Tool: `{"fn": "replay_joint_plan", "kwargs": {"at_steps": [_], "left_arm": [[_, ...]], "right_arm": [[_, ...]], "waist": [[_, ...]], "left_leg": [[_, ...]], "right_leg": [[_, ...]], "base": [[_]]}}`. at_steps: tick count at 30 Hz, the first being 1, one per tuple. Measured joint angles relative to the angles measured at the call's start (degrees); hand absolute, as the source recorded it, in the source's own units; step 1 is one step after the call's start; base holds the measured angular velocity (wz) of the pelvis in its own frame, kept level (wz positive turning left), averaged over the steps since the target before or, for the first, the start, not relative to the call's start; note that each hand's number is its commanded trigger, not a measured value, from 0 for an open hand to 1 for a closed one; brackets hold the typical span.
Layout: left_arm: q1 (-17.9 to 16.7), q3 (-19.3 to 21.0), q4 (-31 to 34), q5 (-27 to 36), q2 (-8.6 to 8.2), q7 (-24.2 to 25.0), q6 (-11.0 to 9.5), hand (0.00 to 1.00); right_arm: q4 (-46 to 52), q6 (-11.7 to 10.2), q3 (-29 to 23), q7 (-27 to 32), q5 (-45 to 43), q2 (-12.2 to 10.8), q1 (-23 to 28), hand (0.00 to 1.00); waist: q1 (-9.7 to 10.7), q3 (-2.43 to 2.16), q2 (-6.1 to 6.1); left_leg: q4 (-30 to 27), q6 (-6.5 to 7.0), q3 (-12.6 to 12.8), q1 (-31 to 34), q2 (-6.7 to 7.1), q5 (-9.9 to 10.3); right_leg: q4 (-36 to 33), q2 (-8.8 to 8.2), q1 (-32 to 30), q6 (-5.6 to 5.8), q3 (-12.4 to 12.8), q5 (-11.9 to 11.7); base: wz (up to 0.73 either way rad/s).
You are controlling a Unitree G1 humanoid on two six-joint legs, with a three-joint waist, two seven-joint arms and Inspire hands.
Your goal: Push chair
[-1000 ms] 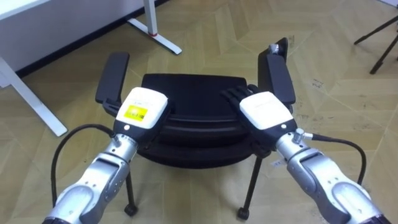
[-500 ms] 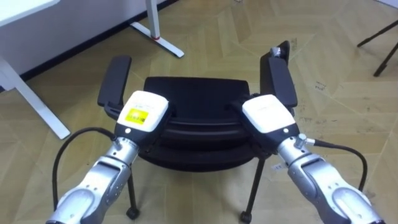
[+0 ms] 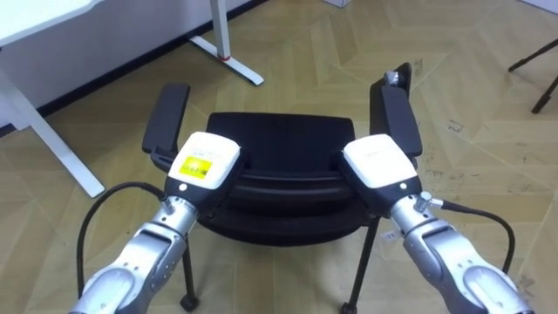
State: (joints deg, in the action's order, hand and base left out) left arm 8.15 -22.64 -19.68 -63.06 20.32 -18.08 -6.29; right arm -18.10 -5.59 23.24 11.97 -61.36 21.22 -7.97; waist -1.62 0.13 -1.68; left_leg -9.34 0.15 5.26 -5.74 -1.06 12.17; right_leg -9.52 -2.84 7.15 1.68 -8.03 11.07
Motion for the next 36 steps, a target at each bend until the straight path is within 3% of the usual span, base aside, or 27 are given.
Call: {"fn": "replay_joint_plan", "kwargs": {"at_steps": [12, 16, 23, 27, 32, 36], "left_arm": [[0.01, 0.03, 0.25, -0.04, 0.15, 0.08, -0.17, 1.0], [0.02, 0.03, 0.25, -0.11, 0.24, 0.1, -0.3, 1.0], [0.04, 0.02, 0.21, -0.09, 0.23, 0.31, -0.37, 1.0], [0.49, 0.03, -1.06, -0.09, 0.3, 0.36, -1.36, 1.0], [1.1, 0.48, -2.83, -0.3, 0.42, 0.51, -2.91, 1.0], [1.2, 0.53, -4.02, -0.31, 0.35, 0.5, -3.57, 1.0]], "right_arm": [[-0.49, -0.97, -0.41, 0.42, 0.02, 0.01, 0.0, 1.0], [-0.74, -1.36, -0.53, 0.64, 0.0, 0.01, 0.0, 1.0], [-1.54, -2.13, -0.71, 1.33, 0.02, 0.0, -0.02, 1.0], [-3.45, -3.21, -0.7, 2.28, 0.09, -0.23, -0.23, 1.0], [-5.07, -4.04, -0.71, 3.24, -0.08, -0.95, 0.04, 1.0], [-6.27, -4.67, -0.67, 3.72, -0.08, -1.25, 0.13, 1.0]], "waist": [[-0.05, 0.17, -0.16], [0.1, 0.55, -0.27], [0.32, 0.56, -0.33], [-0.18, 0.69, -0.61], [0.06, 0.78, -1.68], [0.05, 0.9, -1.81]], "left_leg": [[0.05, 0.0, -0.06, -0.16, -0.07, 0.0], [0.05, 0.0, -0.59, -0.53, -0.04, 0.0], [-0.01, 0.0, -0.92, -0.66, -0.08, 0.0], [-0.31, 0.0, -1.71, -1.6, -0.35, 0.0], [-5.76, -0.61, -2.05, 0.69, -0.57, 0.47], [-14.66, -1.12, -1.86, 4.48, -1.86, 1.39]], "right_leg": [[-0.08, -0.01, 0.1, 0.0, -0.68, 0.0], [0.03, -0.01, 0.75, 0.0, -0.98, 0.0], [-0.07, -0.01, 1.0, 0.0, -1.65, 0.01], [-0.35, 0.16, 1.78, -0.02, -2.01, 0.06], [-0.43, 0.15, 3.19, -0.15, -3.18, 0.15], [-0.72, 0.99, 4.2, -0.36, -3.35, 0.27]], "base": [[0.0], [0.03], [0.02], [-0.01], [0.14], [0.12]]}}
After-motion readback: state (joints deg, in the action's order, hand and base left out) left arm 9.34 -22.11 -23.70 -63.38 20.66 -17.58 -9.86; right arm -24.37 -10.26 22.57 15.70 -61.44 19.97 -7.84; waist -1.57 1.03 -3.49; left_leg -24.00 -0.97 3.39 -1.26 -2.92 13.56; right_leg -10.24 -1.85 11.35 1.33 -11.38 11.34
